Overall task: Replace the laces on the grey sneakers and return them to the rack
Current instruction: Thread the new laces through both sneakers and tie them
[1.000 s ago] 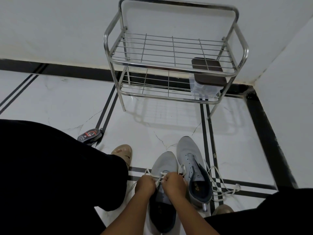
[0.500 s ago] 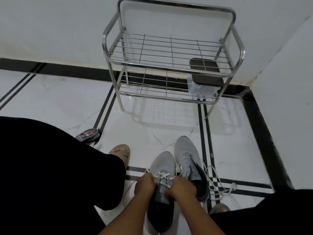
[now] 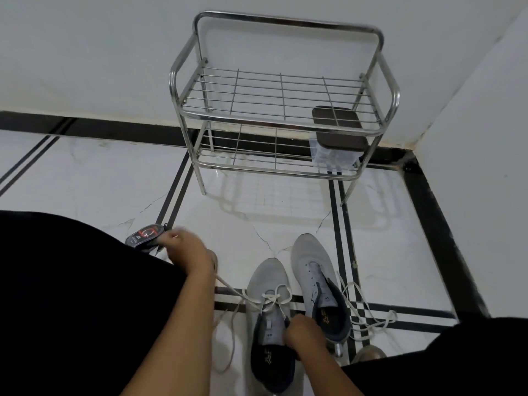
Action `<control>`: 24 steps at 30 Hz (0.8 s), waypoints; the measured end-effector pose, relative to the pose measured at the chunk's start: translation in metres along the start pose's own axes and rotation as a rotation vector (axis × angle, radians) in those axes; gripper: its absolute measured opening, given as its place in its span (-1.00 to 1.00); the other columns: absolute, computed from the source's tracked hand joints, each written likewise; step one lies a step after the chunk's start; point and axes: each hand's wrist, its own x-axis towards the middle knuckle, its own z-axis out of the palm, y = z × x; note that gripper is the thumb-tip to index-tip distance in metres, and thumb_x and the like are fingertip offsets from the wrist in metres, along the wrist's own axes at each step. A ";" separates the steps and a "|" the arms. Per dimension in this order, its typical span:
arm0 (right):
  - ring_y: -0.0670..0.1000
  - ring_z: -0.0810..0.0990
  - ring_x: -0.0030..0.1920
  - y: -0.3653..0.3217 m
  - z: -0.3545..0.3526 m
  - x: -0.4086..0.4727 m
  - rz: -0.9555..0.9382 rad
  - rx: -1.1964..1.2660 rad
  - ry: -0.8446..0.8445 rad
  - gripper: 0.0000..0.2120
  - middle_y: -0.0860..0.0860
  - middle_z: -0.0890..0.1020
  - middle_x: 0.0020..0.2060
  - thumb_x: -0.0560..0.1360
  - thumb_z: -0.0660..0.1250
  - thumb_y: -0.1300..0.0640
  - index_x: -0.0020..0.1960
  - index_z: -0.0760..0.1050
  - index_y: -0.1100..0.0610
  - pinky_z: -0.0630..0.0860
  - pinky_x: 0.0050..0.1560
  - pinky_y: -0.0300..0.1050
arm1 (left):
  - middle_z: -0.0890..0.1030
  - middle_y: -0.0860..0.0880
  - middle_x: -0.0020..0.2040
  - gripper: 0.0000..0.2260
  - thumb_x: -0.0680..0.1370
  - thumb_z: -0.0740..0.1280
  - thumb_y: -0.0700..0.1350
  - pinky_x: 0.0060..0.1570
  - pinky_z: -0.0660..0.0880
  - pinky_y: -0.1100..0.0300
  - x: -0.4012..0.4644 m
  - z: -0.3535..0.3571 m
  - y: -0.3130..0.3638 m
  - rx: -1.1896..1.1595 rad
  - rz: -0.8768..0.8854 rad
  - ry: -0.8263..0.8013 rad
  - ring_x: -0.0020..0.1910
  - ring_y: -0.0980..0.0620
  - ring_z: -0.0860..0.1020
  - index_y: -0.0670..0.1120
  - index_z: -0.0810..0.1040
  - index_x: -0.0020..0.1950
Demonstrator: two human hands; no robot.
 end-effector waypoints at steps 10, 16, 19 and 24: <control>0.07 0.55 0.23 -0.006 0.001 0.005 -0.108 -0.031 0.192 -0.71 0.06 0.56 0.24 0.58 0.17 0.13 0.27 0.49 0.11 0.51 0.13 -0.07 | 0.61 -0.16 0.12 -0.76 0.60 0.17 -0.05 0.12 0.49 0.07 -0.074 -0.016 -0.131 1.138 0.230 -0.946 0.15 -0.13 0.56 -0.14 0.55 0.07; 0.09 0.56 0.22 0.001 0.000 0.008 -0.037 0.049 0.183 -0.72 0.07 0.56 0.23 0.58 0.16 0.13 0.25 0.49 0.10 0.52 0.12 -0.04 | 0.53 -0.32 0.24 -0.69 0.61 0.11 -0.26 0.15 0.47 -0.02 -0.035 -0.015 -0.112 0.374 -0.463 -0.288 0.23 -0.28 0.51 -0.37 0.45 0.28; 0.10 0.56 0.23 0.001 0.000 0.010 -0.029 0.065 0.181 -0.72 0.07 0.56 0.23 0.59 0.16 0.13 0.26 0.48 0.10 0.53 0.13 -0.03 | 0.46 -0.29 0.32 -0.63 0.61 0.10 -0.22 0.18 0.43 0.00 -0.027 -0.013 -0.104 0.023 -0.713 -0.113 0.28 -0.27 0.47 -0.41 0.37 0.35; 0.10 0.56 0.22 0.001 -0.001 0.010 -0.046 0.058 0.176 -0.72 0.08 0.56 0.23 0.59 0.17 0.08 0.25 0.48 0.11 0.52 0.12 -0.04 | 0.45 -0.21 0.30 -0.62 0.59 0.21 -0.05 0.05 0.50 0.08 -0.050 -0.019 -0.103 1.079 -0.021 -0.517 0.17 -0.22 0.54 -0.17 0.38 0.38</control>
